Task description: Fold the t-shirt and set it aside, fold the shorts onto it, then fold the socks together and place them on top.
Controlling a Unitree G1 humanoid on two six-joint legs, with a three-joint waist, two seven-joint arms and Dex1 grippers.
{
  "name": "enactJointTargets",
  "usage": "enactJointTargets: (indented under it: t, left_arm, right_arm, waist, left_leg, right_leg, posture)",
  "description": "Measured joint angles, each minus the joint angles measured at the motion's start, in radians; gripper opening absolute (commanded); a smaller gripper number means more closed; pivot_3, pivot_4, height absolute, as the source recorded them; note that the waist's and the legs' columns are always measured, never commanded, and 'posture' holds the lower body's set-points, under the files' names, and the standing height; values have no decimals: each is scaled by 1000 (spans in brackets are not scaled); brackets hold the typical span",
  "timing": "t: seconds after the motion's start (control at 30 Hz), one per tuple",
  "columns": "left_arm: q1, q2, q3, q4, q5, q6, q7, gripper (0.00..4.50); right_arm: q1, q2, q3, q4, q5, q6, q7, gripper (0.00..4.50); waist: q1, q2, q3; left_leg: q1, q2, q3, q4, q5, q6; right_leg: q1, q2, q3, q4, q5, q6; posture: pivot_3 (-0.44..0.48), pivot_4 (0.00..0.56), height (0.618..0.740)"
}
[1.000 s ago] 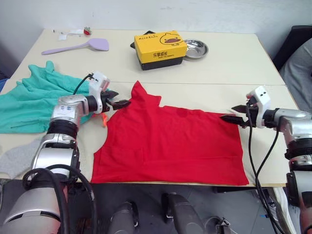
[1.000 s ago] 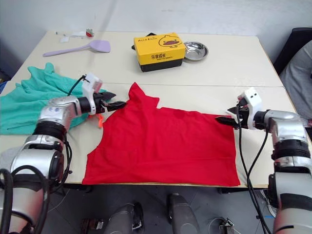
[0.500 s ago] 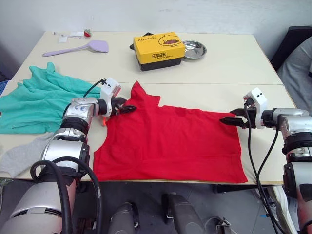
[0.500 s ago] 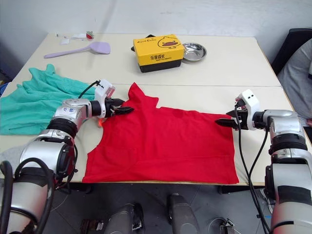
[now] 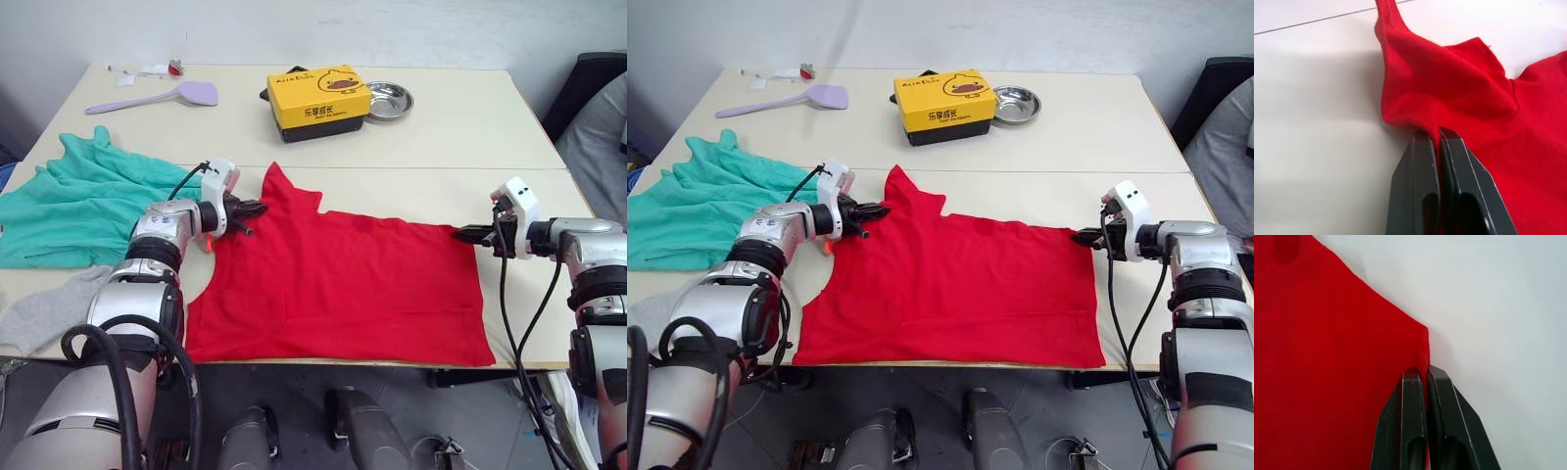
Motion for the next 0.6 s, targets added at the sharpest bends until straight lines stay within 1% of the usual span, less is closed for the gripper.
enactJointTargets:
  t: [0.33,0.5,0.6]
  left_arm:
    - [28,50,18,-35,-7,-52,-102,0]
    - [53,65,20,-83,-10,-60,-156,0]
    - [89,84,20,-142,-15,-61,-203,0]
  right_arm:
    - [63,-50,-78,-40,51,-37,90,48]
    - [129,-61,-101,-105,86,-37,140,48]
    - [169,-74,-120,-131,105,-37,150,48]
  waist:
    - [-1,0,0]
    - [0,0,0]
    - [-1,0,0]
  left_leg:
    - [0,0,1,0,0,0]
    - [0,0,0,0,0,0]
    - [1,0,0,0,0,0]
  right_leg:
    - [0,0,0,0,0,0]
    - [0,0,0,0,0,0]
    - [0,0,0,1,0,0]
  posture:
    - [0,150,740]
    - [0,150,740]
    - [0,150,740]
